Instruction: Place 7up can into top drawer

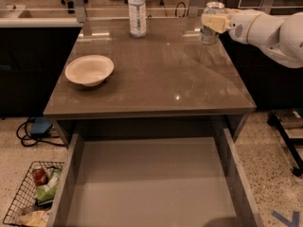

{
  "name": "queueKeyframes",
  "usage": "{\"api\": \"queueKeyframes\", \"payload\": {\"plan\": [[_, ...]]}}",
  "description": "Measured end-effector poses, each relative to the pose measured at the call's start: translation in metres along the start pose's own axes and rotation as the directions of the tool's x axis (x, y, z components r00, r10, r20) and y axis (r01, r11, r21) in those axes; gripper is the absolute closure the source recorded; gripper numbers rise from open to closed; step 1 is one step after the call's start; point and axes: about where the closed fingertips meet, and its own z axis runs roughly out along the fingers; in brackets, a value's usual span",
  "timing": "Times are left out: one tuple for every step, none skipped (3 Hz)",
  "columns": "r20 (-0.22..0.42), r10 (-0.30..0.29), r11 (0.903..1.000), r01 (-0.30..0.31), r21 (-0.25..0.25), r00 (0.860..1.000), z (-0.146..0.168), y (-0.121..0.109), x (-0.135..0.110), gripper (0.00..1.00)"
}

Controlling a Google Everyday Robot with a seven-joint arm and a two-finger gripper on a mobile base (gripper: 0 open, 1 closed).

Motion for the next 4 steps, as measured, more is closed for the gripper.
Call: {"api": "queueKeyframes", "payload": {"plan": [[-0.004, -0.003, 0.9988, 0.003, -0.049, 1.0, -0.033, 0.034, -0.009, 1.0], [-0.006, -0.034, 0.9939, 0.034, -0.105, 0.999, -0.067, 0.078, -0.014, 1.0], [-0.005, -0.065, 0.9861, 0.064, -0.153, 0.998, -0.101, 0.129, -0.005, 1.0], [0.006, -0.077, 0.9803, 0.077, -0.182, 0.997, -0.132, 0.175, 0.015, 1.0]]}}
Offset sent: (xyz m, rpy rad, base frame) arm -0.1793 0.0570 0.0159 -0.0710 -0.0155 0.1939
